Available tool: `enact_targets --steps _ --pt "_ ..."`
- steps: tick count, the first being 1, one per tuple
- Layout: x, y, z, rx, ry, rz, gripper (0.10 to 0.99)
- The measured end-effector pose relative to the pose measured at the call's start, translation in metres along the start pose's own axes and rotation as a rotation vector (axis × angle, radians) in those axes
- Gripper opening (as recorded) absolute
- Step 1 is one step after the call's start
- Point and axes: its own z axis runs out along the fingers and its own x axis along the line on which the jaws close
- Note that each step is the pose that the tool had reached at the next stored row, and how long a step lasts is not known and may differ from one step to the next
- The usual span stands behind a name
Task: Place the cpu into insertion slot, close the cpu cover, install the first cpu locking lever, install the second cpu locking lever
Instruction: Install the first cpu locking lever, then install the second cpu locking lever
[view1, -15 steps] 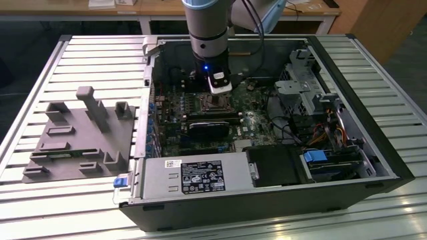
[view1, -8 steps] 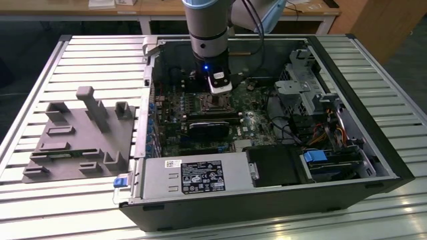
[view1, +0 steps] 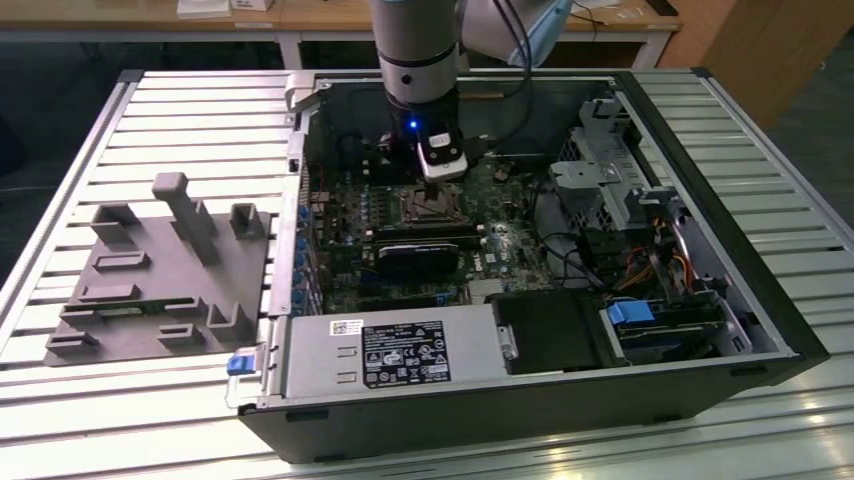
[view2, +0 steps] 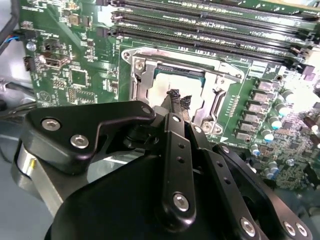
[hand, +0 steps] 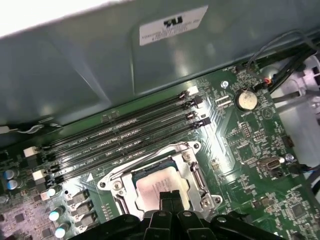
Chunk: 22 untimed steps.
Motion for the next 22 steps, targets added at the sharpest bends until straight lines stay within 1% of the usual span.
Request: enact_targets --steps 3,6,9,11,14,17,22 --pt "-0.0007 0.0007 -0.0059 -0.001 -0.0009 -0.005 0.106" --pt "-0.001 0.0011 -0.0089 0.001 -0.0026 -0.013 0.106" --pt "-0.001 0.001 -0.009 0.004 -0.0034 -0.027 0.106" --pt "-0.001 0.001 -0.0091 0.006 -0.0028 -0.046 0.106" --pt "-0.001 0.001 -0.0091 0.011 -0.0029 -0.076 0.106" --pt "-0.001 0.0011 -0.0091 0.011 -0.0008 -0.108 0.106" --pt "-0.001 0.0011 -0.0091 0.011 -0.0005 -0.112 0.106"
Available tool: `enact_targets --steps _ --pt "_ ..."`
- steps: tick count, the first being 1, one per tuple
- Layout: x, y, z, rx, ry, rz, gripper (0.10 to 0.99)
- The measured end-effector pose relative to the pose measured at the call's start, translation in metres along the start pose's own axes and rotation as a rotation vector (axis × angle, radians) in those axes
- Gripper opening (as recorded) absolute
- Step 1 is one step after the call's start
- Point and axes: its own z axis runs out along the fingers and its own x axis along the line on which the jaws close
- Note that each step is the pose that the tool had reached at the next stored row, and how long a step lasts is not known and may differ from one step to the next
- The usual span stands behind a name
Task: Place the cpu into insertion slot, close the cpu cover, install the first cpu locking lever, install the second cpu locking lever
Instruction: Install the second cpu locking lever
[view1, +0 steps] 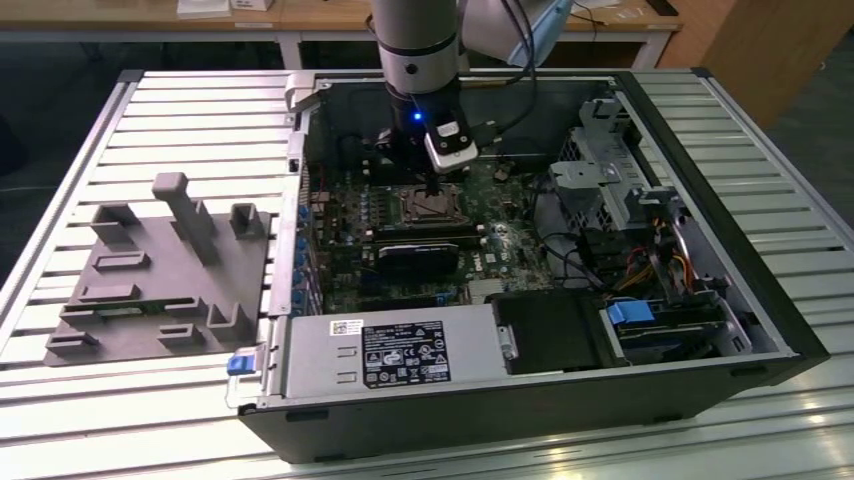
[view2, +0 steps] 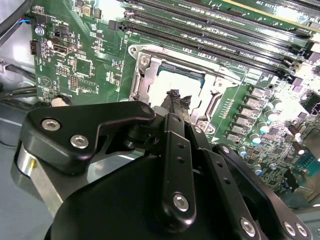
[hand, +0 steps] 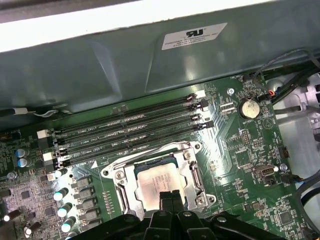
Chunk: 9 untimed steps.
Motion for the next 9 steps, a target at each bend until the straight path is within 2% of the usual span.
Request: enact_targets --steps 9 --pt "-0.0007 -0.0024 -0.0002 0.0 0.0001 0.0 0.106"
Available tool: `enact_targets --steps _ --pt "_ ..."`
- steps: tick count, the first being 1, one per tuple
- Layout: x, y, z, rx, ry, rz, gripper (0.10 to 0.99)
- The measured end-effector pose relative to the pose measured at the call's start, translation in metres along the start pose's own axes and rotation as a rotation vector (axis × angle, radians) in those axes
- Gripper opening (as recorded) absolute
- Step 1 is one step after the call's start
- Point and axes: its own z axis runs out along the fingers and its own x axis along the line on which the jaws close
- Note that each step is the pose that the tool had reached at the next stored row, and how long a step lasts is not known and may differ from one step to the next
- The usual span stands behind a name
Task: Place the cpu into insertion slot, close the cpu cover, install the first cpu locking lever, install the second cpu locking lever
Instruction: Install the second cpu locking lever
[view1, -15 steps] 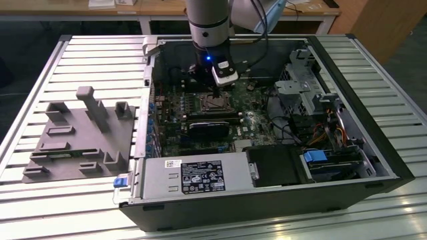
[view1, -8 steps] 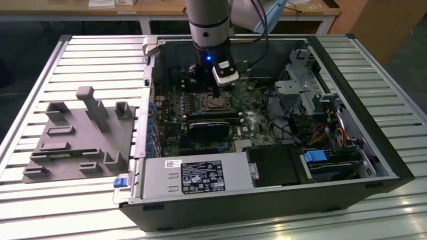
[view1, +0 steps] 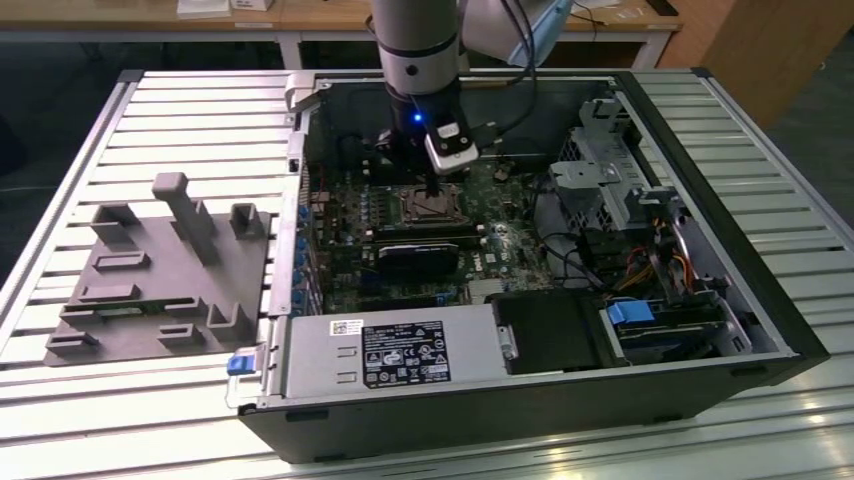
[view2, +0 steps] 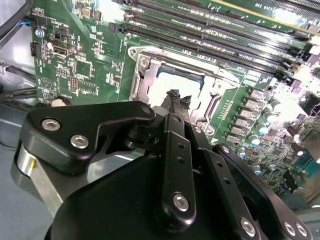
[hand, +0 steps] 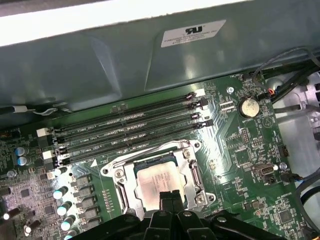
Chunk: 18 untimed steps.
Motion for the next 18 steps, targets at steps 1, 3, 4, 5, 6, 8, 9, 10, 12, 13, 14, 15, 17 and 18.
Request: enact_targets --steps 1,3,4,5,6,8,9,10,12,13,14,15,17,18 --pt "-0.0003 -0.0009 0.0 0.0 0.0 0.0 0.106" --pt "-0.0009 -0.003 -0.0002 0.0 0.0 0.0 0.106" --pt "-0.0012 -0.0041 -0.0002 0.0 0.0 0.0 0.106" --pt "-0.0016 -0.0053 -0.0003 0.0 0.0 0.0 0.106" --pt "-0.0019 -0.0065 -0.0004 0.0 0.0 0.0 0.106" --pt "-0.0026 -0.0089 -0.0005 0.0 0.0 0.0 0.106" --pt "-0.0029 -0.0098 -0.0005 0.0 0.0 0.0 0.106" --pt "-0.003 -0.0102 -0.0006 0.0 0.0 0.0 0.106" --pt "-0.0031 -0.0102 -0.0013 0.0 0.0 0.0 0.106" --pt "-0.0032 -0.0102 -0.002 0.0 0.0 0.0 0.106" --pt "-0.0033 -0.0101 -0.0029 0.0 0.0 0.0 0.106" --pt "-0.0034 -0.01 -0.0038 0.0 0.0 0.0 0.106" --pt "-0.0038 -0.0104 -0.005 0.0 -0.0001 0.0 0.106" --pt "-0.004 -0.0109 -0.0053 0.0 -0.0001 0.0 0.106"
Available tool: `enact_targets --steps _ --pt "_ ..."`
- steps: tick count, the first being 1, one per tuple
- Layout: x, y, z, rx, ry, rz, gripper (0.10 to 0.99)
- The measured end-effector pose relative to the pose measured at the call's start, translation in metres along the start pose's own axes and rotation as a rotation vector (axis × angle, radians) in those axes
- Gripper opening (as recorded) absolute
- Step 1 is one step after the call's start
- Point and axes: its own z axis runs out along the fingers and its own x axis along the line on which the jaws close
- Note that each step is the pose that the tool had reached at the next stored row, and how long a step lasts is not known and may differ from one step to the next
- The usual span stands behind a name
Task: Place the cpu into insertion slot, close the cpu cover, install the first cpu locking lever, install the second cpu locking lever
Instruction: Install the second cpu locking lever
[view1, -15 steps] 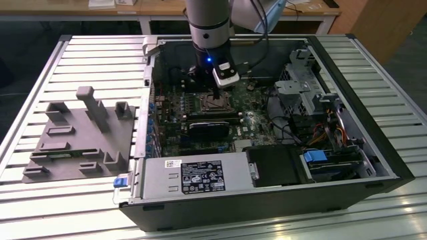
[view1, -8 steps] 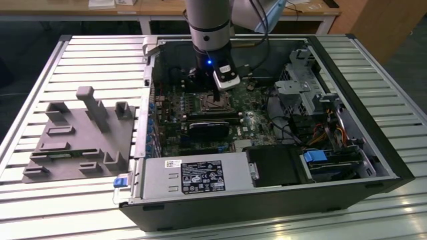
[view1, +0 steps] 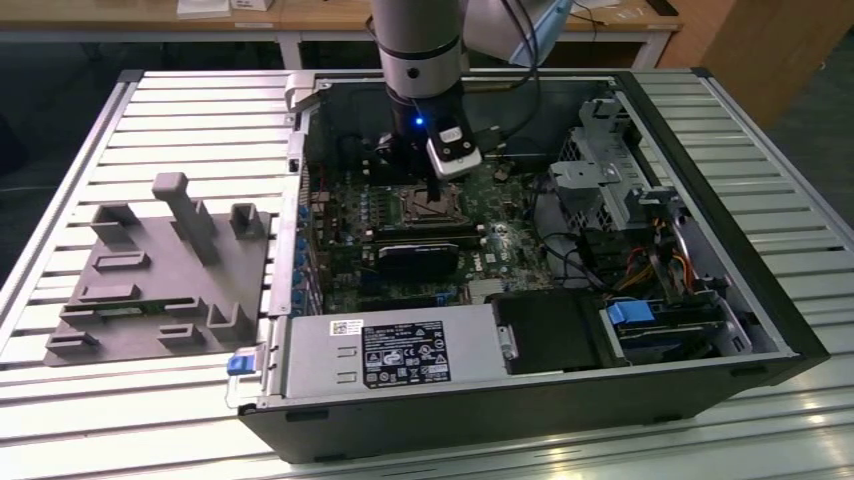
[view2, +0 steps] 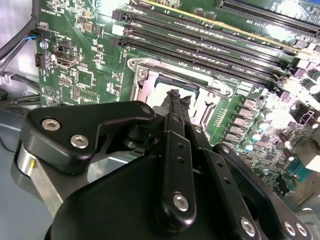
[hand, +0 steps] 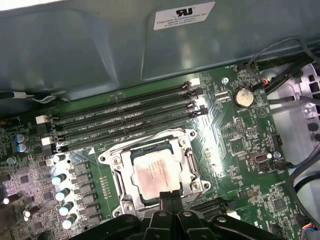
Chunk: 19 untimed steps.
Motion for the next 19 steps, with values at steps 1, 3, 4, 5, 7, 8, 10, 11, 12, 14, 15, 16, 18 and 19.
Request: enact_targets --steps 1,3,4,5,7,8,10,11,12,14,15,16,18,19 --pt "-0.0002 -0.0007 -0.0004 0.0 0.0001 0.0 0.106" --pt "-0.0008 -0.0025 -0.0008 0.0 0.0001 0.0 0.106" --pt "-0.0012 -0.0037 -0.001 0.0 0.0001 0.0 0.106" --pt "-0.0015 -0.0049 -0.0011 0.0 0.0001 0.0 0.106" --pt "-0.0023 -0.0075 -0.0013 0.0 0.0001 0.0 0.106" --pt "-0.0028 -0.0089 -0.0014 0.0 0.0 0.0 0.106" --pt "-0.0036 -0.0119 -0.0016 0.0 0.0001 0.0 0.106" --pt "-0.0041 -0.0134 -0.0017 0.0 0.0001 0.0 0.106" --pt "-0.0045 -0.015 -0.0018 0.0 0.0 0.0 0.106" --pt "-0.0053 -0.0176 -0.0019 0.0 0.0001 0.0 0.106" --pt "-0.0055 -0.0186 -0.002 0.0 0.0 0.0 0.106" --pt "-0.0056 -0.0196 -0.0021 0.0 0.0 0.0 0.106" --pt "-0.0055 -0.0213 -0.0022 0.0 0.0 0.0 0.106" --pt "-0.0053 -0.0221 -0.0023 0.0 0.0001 0.0 0.106"
